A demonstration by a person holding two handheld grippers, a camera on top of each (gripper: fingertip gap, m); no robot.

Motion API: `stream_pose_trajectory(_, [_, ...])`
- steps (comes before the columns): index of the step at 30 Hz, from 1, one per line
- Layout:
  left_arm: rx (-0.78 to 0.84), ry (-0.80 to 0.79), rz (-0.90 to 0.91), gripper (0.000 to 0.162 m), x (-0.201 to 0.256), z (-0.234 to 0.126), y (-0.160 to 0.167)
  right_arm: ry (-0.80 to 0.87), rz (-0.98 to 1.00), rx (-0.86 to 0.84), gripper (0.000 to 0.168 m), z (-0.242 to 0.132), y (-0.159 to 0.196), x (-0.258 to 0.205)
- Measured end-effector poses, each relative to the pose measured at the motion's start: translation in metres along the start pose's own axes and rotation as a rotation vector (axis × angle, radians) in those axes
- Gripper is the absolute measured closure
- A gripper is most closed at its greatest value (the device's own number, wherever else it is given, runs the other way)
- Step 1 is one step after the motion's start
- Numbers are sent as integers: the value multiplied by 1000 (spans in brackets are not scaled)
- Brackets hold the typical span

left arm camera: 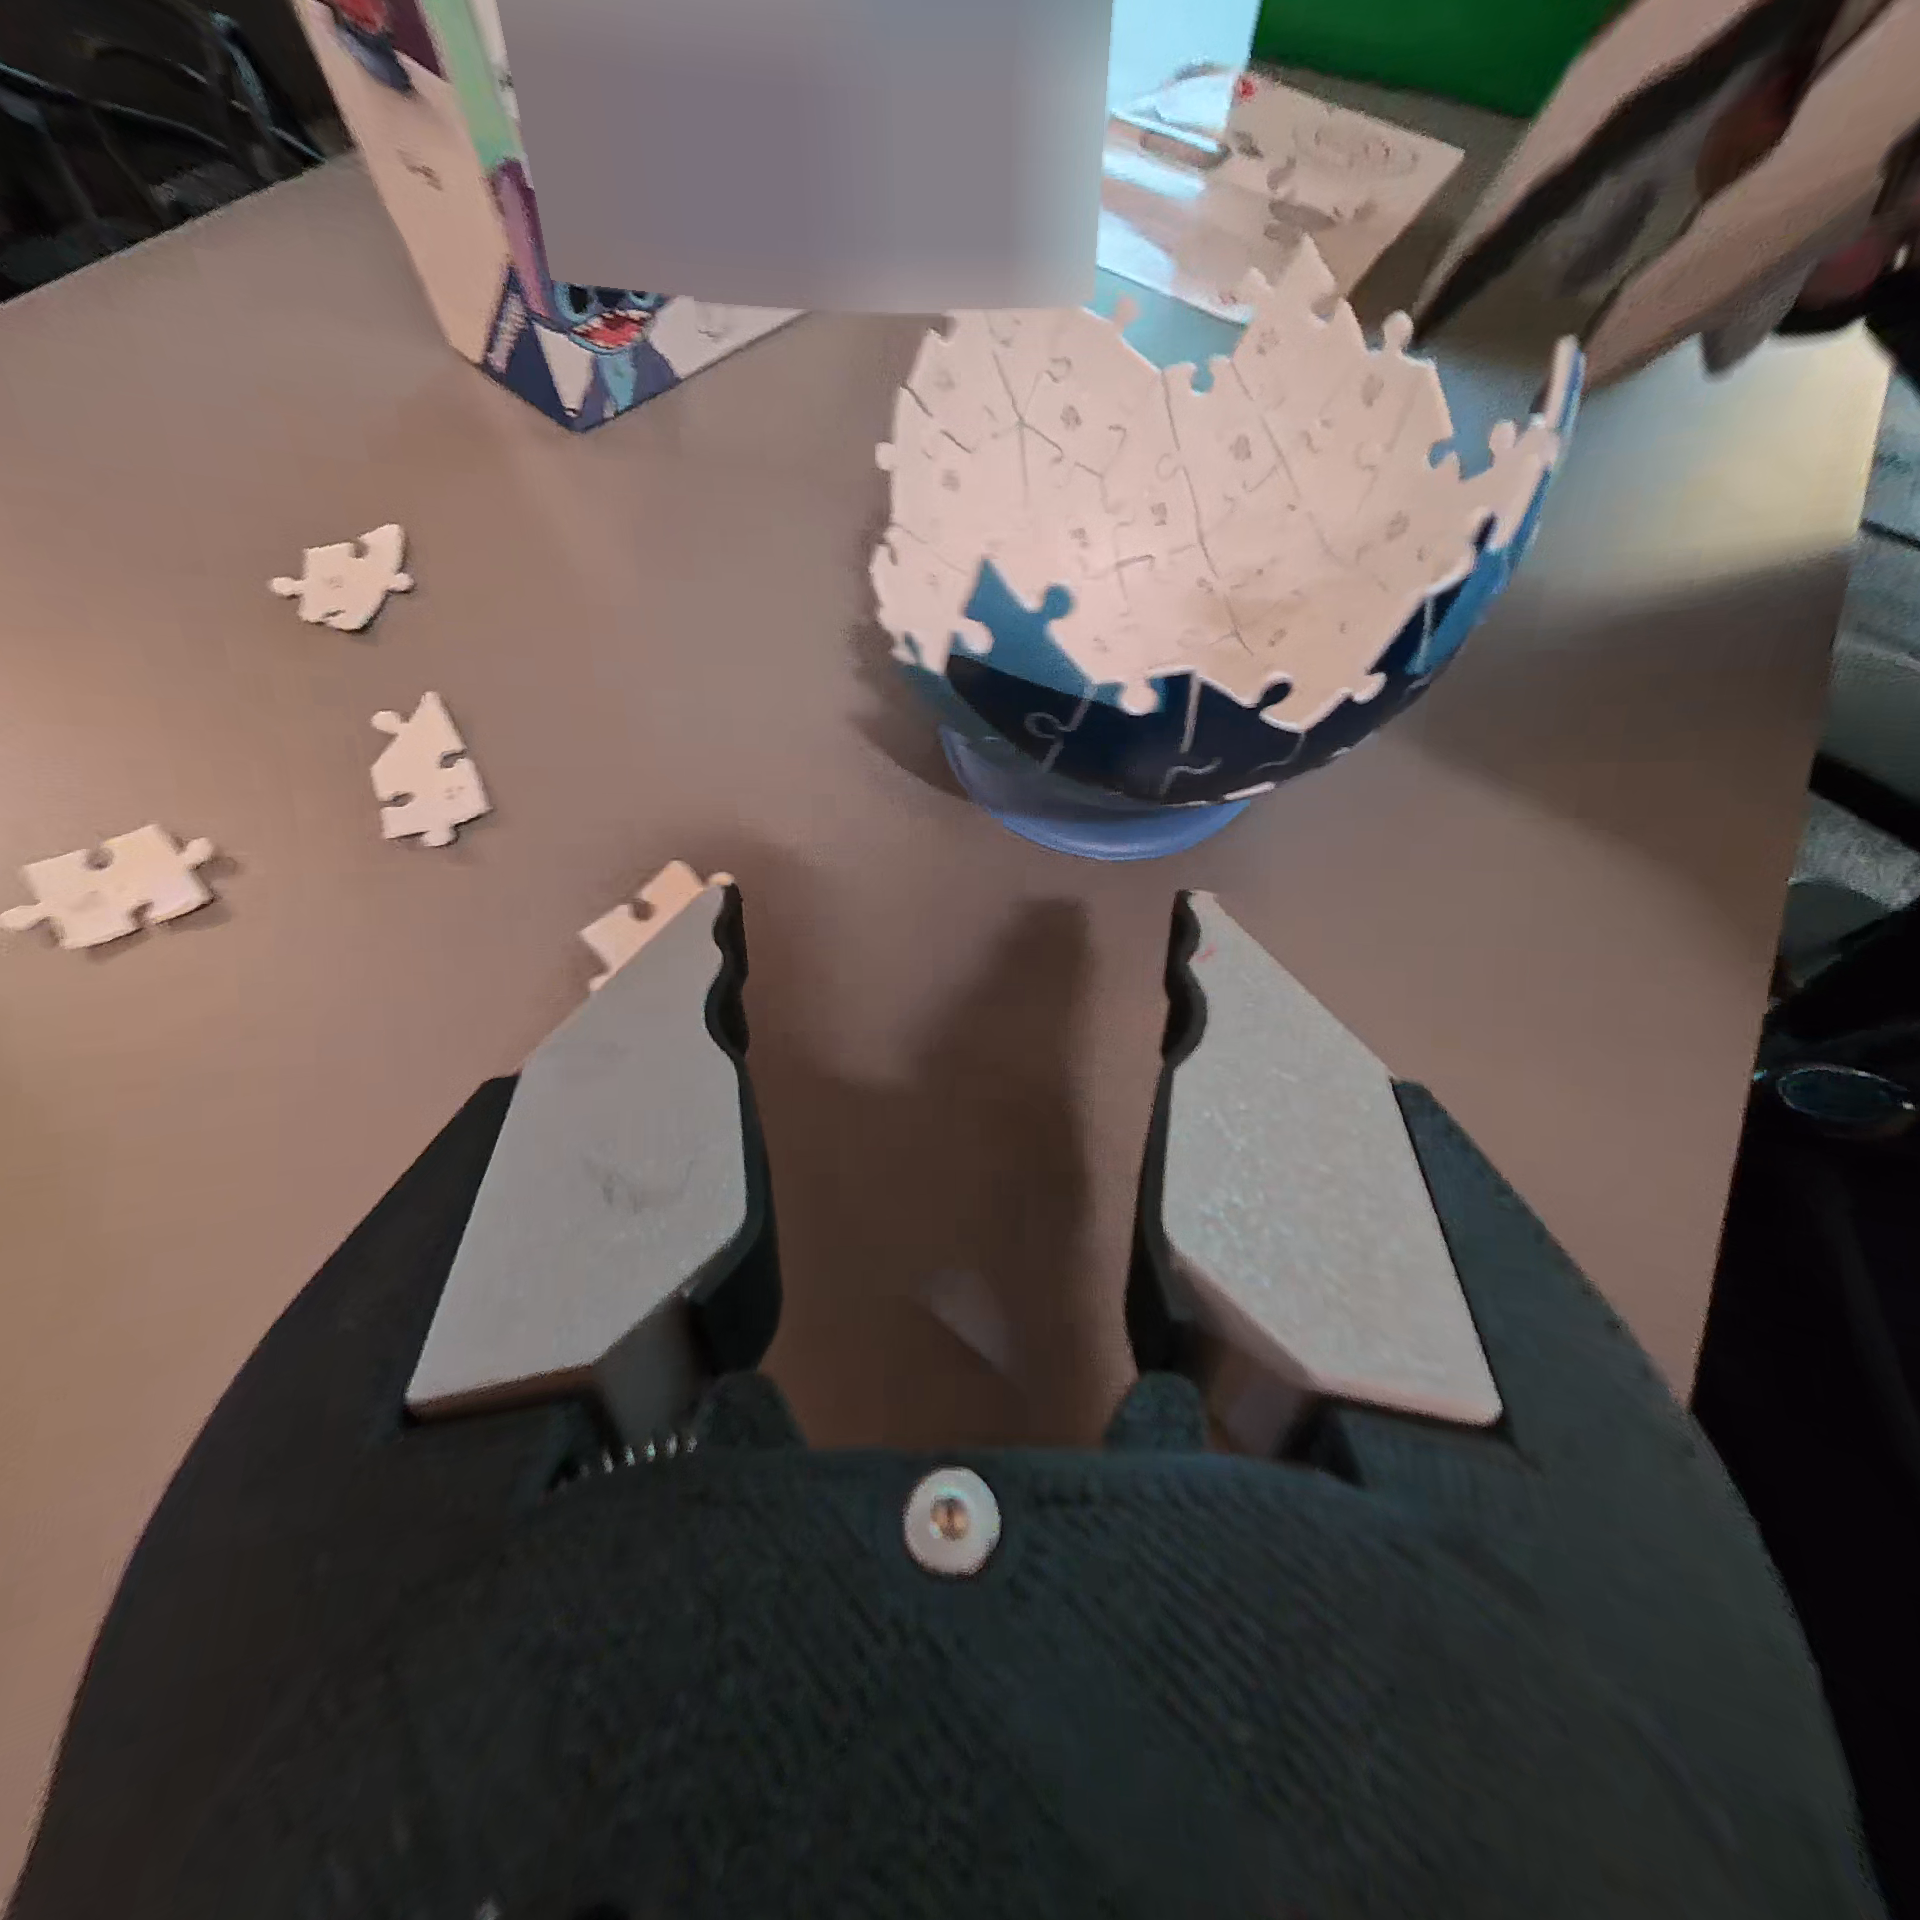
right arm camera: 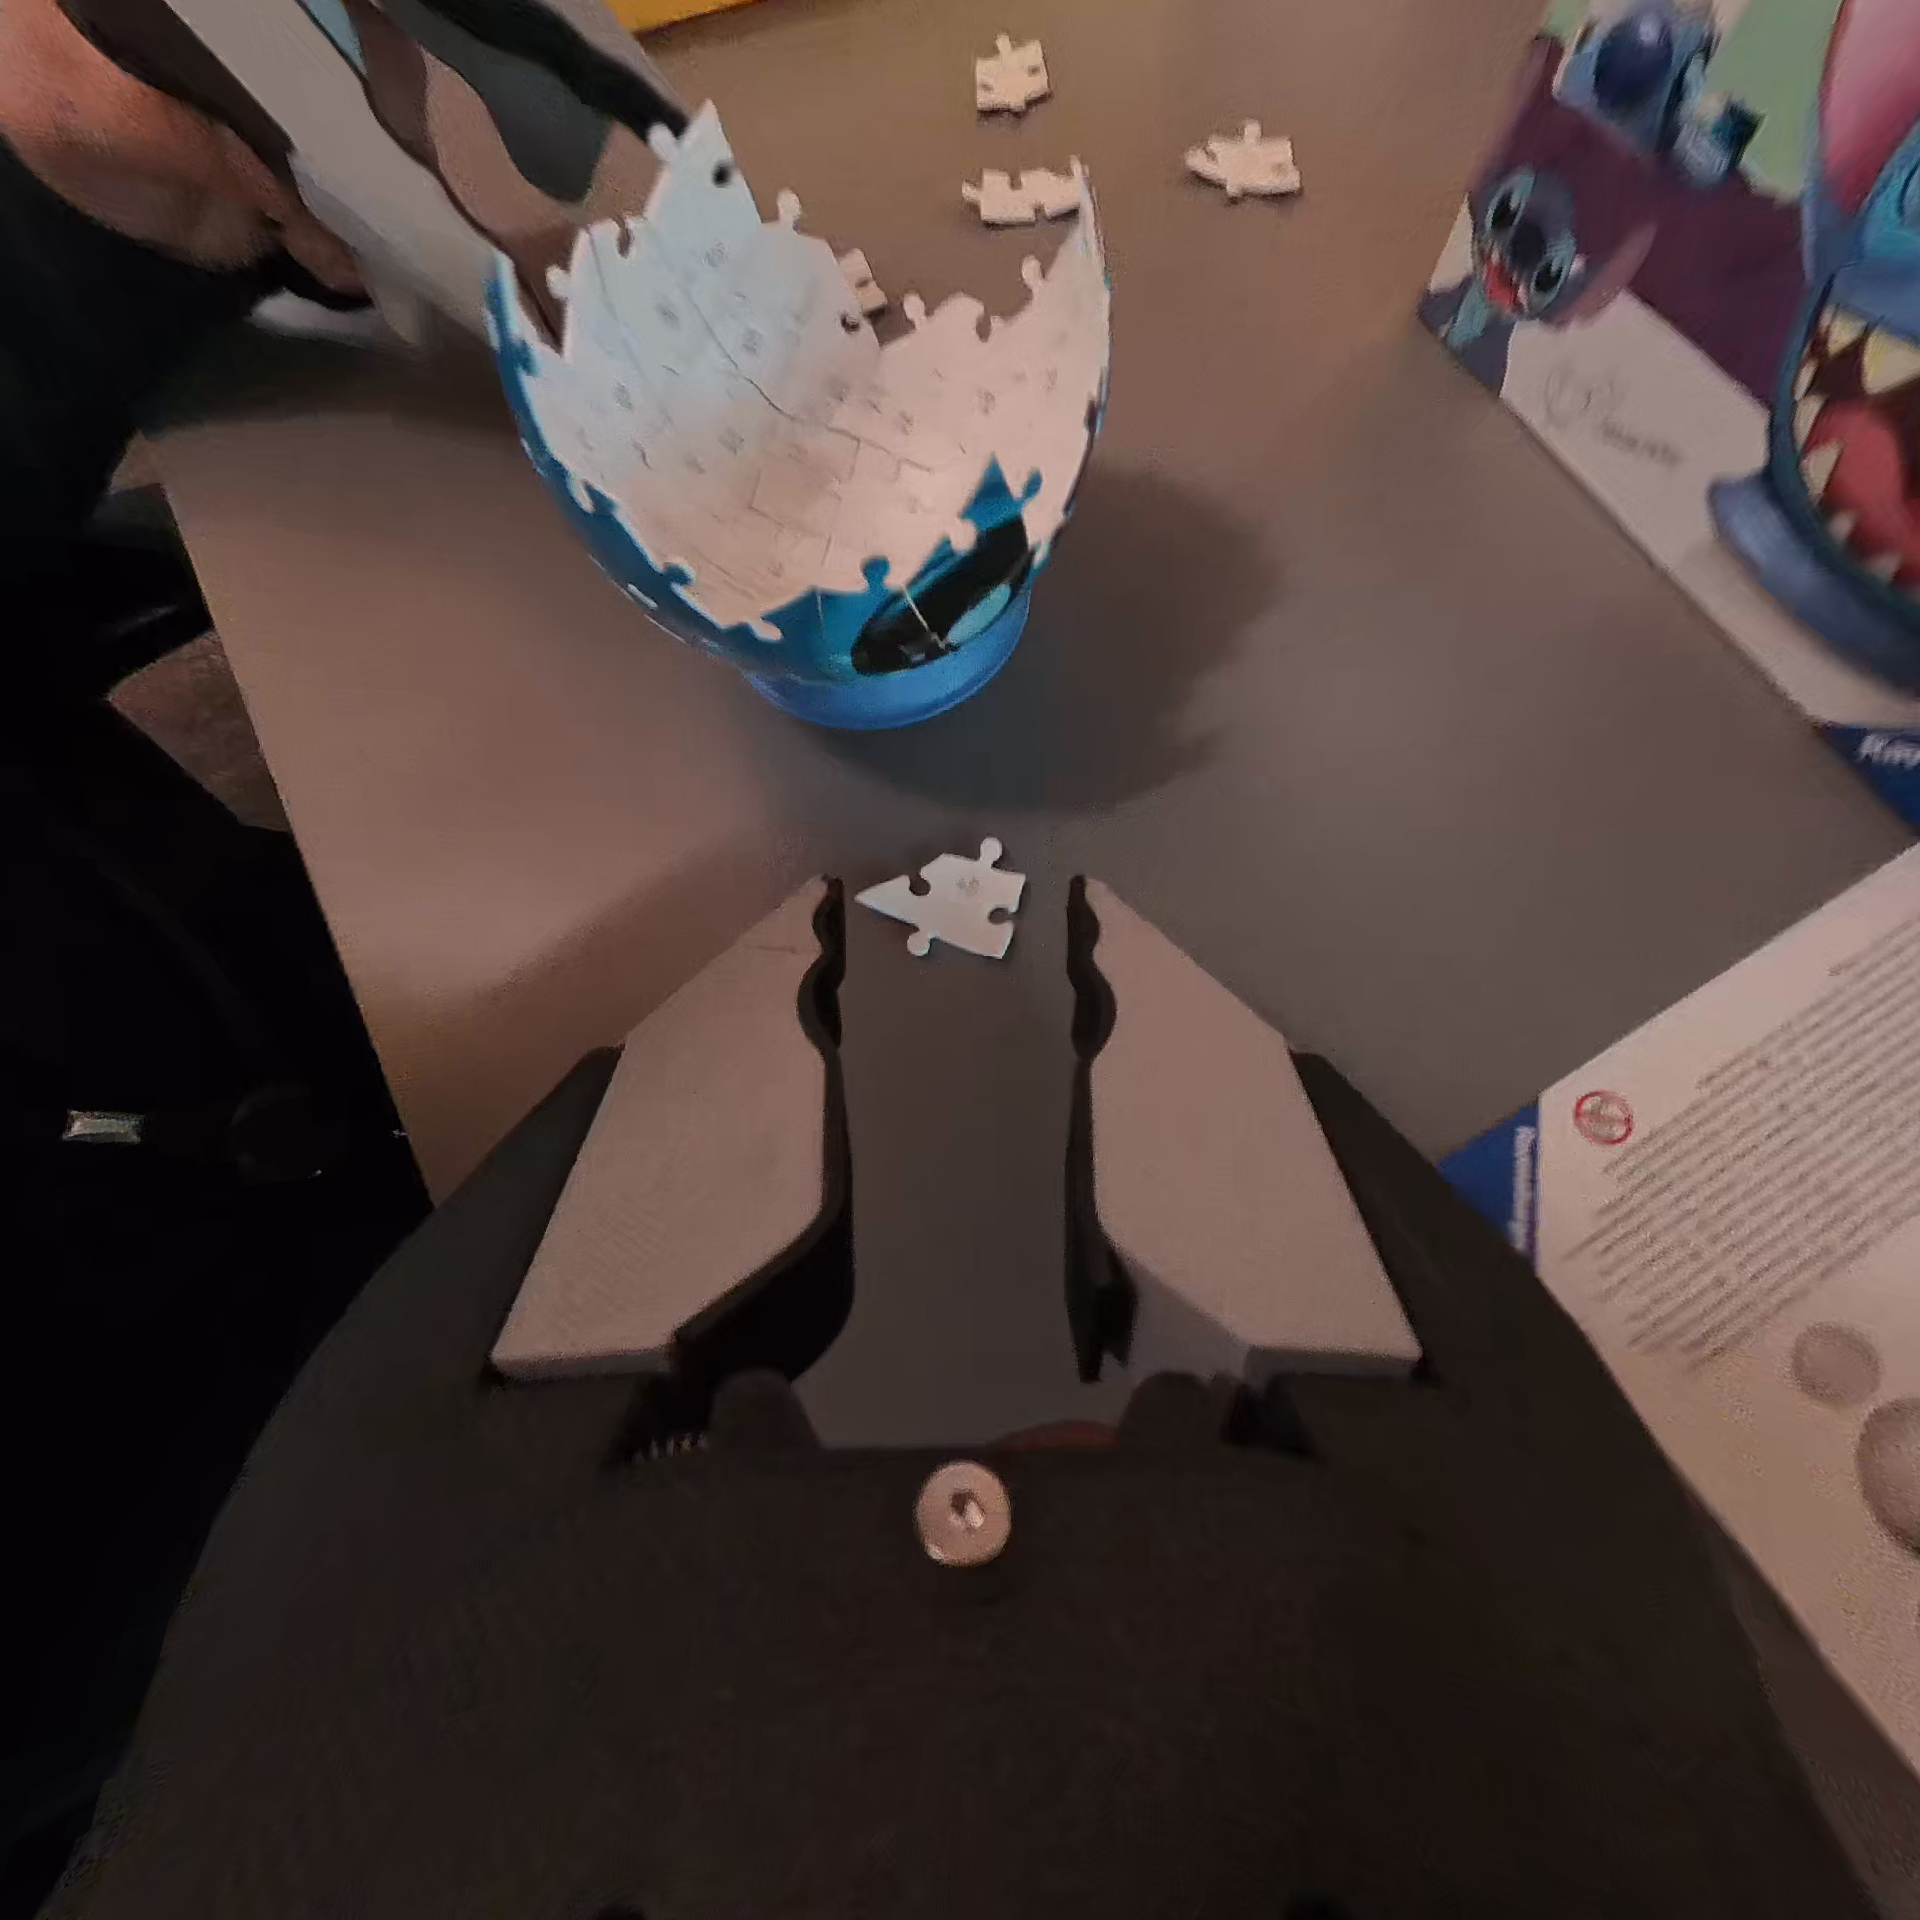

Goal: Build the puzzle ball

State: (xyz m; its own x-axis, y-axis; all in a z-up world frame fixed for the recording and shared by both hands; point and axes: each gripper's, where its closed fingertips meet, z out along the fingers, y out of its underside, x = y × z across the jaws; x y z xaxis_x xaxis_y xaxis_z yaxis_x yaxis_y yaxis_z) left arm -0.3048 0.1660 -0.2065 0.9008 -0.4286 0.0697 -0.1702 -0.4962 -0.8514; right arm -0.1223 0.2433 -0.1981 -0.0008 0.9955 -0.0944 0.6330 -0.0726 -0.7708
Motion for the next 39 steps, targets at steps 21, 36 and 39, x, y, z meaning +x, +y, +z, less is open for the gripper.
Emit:
stream_pose_trajectory(21, [54,-66,-25,89,-17,-26,-5,139,13,-114,156,40,28,7])
stream_pose_trajectory(36, [101,-70,129,93,0,-35,-62,119,-21,56,168,7,-4,9])
stream_pose_trajectory(39, [108,-54,171,93,3,-37,-81,165,-80,96,168,-5,-19,11])
